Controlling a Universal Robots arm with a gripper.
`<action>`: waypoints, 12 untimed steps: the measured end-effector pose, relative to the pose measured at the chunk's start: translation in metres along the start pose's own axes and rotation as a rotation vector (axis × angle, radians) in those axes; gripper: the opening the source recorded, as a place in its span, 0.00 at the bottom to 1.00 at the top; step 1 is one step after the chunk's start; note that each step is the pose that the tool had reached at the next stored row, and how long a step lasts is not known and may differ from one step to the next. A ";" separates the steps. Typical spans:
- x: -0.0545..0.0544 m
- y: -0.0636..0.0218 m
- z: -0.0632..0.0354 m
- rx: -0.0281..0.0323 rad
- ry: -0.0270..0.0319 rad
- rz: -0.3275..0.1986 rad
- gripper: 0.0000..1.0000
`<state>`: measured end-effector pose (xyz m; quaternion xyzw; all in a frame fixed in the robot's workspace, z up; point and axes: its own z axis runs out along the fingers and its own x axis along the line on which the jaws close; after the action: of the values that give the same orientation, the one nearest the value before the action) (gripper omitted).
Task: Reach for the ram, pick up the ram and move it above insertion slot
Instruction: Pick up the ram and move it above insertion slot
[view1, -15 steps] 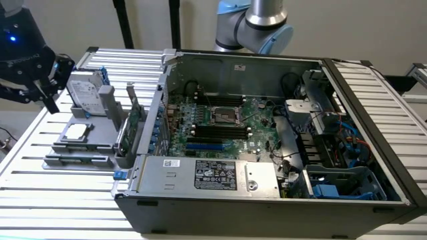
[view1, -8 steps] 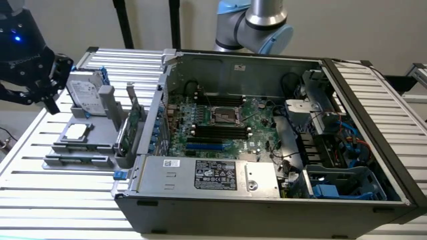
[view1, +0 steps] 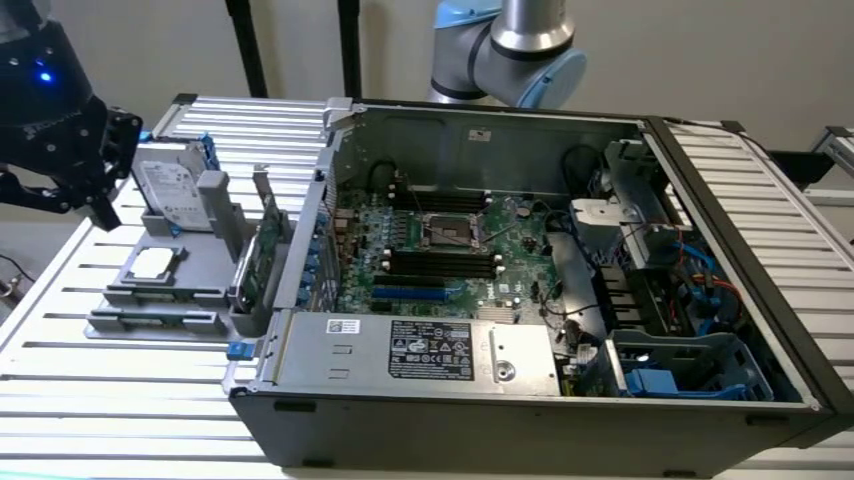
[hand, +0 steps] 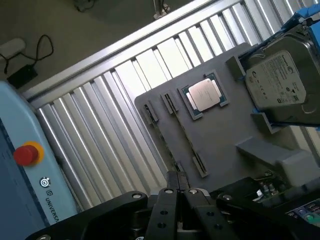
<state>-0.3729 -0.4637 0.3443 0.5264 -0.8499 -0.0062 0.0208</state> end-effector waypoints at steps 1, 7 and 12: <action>0.000 0.0000 0.0003 0.0005 0.0006 -0.018 0.11; 0.000 0.0000 0.0027 0.0039 0.0040 -0.127 0.11; 0.000 -0.0001 0.0047 0.0071 0.0067 -0.218 0.11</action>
<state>-0.3729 -0.4637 0.3396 0.6158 -0.7876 -0.0036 0.0209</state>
